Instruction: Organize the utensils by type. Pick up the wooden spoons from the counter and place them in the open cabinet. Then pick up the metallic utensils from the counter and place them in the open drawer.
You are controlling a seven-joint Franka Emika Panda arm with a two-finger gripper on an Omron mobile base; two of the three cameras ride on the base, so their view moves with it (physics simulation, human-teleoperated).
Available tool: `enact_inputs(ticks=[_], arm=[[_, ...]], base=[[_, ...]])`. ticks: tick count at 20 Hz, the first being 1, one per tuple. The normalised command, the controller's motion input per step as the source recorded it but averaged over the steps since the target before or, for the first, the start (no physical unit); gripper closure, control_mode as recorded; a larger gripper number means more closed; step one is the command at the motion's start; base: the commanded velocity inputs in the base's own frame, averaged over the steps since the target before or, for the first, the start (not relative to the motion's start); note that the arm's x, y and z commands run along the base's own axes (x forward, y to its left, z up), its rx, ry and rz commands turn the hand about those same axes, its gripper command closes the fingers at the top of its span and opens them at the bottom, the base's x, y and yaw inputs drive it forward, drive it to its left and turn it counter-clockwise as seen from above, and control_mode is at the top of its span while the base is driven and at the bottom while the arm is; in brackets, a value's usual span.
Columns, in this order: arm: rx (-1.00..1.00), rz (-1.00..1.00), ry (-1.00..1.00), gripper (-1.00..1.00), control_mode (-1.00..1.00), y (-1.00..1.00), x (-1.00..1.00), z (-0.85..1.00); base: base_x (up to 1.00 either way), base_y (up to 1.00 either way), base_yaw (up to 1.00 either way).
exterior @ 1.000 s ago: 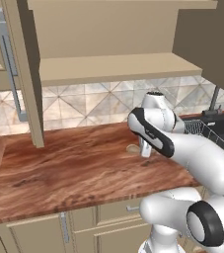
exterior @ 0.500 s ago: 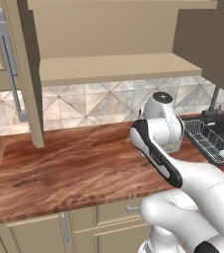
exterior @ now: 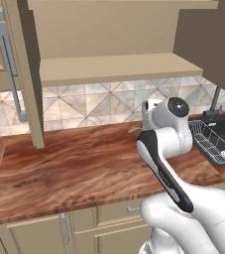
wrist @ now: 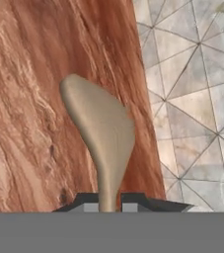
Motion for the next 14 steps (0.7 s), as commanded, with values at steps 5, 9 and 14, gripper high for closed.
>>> enact_inputs(ticks=[5, 9, 14], arm=[[0.0, 0.0, 0.0, 1.0, -1.0, 0.0, -0.11, 0.99], [0.0, 0.0, 0.0, 1.0, -1.0, 0.01, -0.09, 0.86], [0.0, 0.0, -0.2, 1.0, -1.0, 0.02, -0.04, 0.64]], base=[[0.0, 0.0, 0.0], [0.0, 0.0, 0.0], [0.0, 0.0, 0.0]])
